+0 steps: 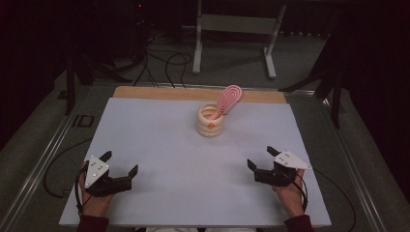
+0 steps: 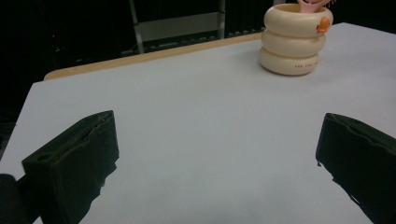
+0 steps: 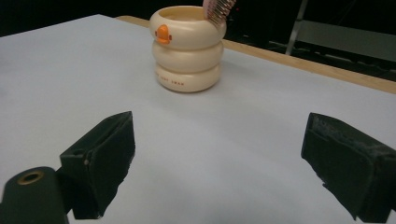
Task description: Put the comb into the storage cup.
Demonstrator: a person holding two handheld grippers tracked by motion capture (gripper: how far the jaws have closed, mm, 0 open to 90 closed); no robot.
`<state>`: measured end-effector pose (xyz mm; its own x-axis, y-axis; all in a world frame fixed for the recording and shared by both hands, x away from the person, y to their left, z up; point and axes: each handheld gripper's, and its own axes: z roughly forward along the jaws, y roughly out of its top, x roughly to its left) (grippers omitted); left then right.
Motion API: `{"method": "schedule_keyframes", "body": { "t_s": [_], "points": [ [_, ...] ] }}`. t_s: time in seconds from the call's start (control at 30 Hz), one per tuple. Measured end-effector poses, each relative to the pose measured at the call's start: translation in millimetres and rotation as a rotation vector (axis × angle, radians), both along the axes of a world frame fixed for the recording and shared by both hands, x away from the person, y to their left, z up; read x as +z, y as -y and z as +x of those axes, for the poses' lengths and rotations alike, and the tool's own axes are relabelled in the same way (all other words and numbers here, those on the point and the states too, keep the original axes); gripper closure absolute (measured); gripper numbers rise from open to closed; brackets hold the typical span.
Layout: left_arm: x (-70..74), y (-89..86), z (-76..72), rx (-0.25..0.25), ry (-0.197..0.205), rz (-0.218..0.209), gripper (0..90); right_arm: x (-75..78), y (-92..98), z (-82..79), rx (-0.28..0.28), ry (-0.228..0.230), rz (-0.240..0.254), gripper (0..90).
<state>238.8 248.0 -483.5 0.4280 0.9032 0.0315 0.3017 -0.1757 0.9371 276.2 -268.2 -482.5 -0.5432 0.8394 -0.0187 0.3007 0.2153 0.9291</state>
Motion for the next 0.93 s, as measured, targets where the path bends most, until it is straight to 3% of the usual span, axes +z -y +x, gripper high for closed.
{"method": "schedule_keyframes", "body": {
  "t_s": [0.1, 0.37, 0.5, 0.93],
  "points": [
    [1.1, 0.5, 0.5, -0.004, 0.007, -0.002, 0.0, -3.0, 5.0, -8.3, -0.005, 0.013, 0.026, 9.8],
    [2.1, -0.1, 1.8, -0.006, 0.018, -0.007, 0.0, -1.5, 9.9, -17.1, -0.021, 0.047, 0.038, 9.8],
    [2.1, -1.8, 2.1, -0.005, 0.023, -0.015, 0.0, -5.3, 10.1, -19.2, -0.017, 0.041, 0.018, 9.8],
    [-0.8, -3.2, 3.4, 0.008, 0.018, -0.012, 0.0, -8.3, 15.9, -18.9, -0.012, 0.026, 0.037, 9.8]
  ]
}}
